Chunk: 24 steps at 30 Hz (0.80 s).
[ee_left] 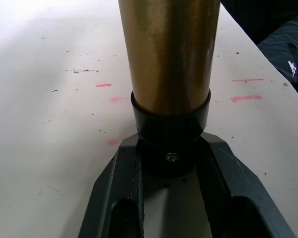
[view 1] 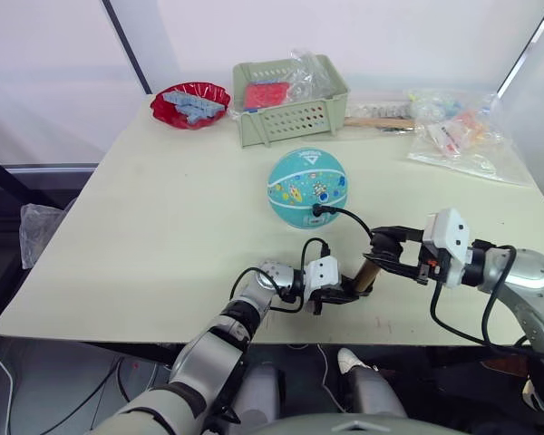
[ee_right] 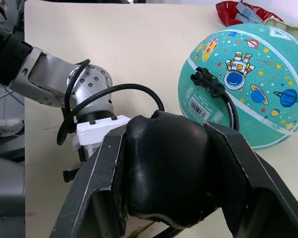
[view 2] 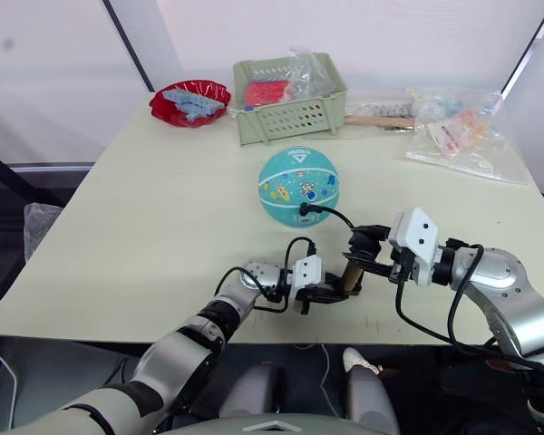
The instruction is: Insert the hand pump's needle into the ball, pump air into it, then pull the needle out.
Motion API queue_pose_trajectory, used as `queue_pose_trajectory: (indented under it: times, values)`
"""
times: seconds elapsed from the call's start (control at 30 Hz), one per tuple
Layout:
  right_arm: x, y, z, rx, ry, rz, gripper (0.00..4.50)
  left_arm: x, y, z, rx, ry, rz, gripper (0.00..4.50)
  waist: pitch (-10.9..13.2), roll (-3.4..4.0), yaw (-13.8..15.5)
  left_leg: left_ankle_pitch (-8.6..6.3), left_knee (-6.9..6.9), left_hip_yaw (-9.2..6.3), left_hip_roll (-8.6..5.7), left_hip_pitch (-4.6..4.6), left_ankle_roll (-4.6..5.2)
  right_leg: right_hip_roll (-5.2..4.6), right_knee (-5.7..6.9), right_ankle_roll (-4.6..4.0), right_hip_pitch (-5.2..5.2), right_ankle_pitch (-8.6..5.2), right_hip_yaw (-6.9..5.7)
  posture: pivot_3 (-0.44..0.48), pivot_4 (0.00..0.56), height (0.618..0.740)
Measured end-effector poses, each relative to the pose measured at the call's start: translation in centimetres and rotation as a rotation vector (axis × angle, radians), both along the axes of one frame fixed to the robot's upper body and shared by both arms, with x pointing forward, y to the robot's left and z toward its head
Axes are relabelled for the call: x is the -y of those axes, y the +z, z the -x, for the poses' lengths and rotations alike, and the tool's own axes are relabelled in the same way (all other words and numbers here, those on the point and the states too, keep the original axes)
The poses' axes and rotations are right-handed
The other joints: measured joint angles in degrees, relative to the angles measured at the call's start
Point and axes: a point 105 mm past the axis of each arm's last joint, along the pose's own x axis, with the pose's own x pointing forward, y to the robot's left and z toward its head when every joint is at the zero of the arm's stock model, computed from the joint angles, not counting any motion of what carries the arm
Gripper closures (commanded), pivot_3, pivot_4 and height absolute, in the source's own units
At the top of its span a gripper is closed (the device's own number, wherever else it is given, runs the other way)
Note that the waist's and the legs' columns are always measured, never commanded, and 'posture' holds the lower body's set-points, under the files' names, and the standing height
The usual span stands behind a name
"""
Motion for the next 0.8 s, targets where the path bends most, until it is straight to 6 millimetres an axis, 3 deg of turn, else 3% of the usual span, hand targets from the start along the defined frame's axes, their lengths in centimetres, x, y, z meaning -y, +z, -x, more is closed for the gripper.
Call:
queue_pose_trajectory:
  times: [0.1, 0.27, 0.33, 0.6, 0.8]
  values:
    - [0.4, 0.7, -0.3, -0.04, -0.002, 0.0, 2.56, 0.1, 0.1, 0.0, -0.001, 0.0, 0.006, 3.47, 0.12, 0.01, 0.03, 0.0, 0.01, 0.0, 0.0, -0.04, 0.0, -0.01, 0.0, -0.01, -0.02, 0.01, 0.0, 0.0, 0.15, 0.736]
    - [1.0, 4.2, -0.6, -0.052, 0.018, -0.009, 2.56, 0.2, 0.2, 0.0, -0.005, -0.006, 0.014, 3.47, 0.5, 0.27, 0.08, 0.0, 0.0, -0.02, -0.03, -0.14, 0.0, -0.04, 0.0, -0.02, -0.07, 0.01, -0.01, 0.0, 0.15, 0.736]
    - [1.4, 6.6, -0.5, -0.042, 0.027, -0.021, 2.56, 0.2, 0.3, 0.0, -0.003, -0.007, 0.016, 3.47, 0.7, 0.36, 0.1, 0.0, 0.01, -0.02, -0.03, -0.15, 0.0, -0.05, 0.0, -0.02, -0.08, 0.01, 0.0, 0.0, 0.15, 0.736]
    - [2.1, 11.6, 0.3, -0.001, 0.046, -0.064, 2.56, 0.3, 0.3, 0.0, -0.002, -0.009, 0.016, 3.47, 0.8, 0.45, 0.08, 0.0, 0.01, -0.01, -0.03, -0.15, 0.0, -0.1, 0.0, -0.01, -0.08, 0.02, 0.0, 0.0, 0.15, 0.736]
    - [2.3, 13.2, 0.7, 0.013, 0.042, -0.072, 2.56, 0.3, 0.3, 0.0, -0.001, -0.009, 0.016, 3.47, 0.81, 0.48, 0.08, 0.0, 0.01, -0.01, -0.01, -0.16, 0.0, -0.13, 0.0, -0.01, -0.08, 0.02, 0.0, 0.0, 0.15, 0.736]
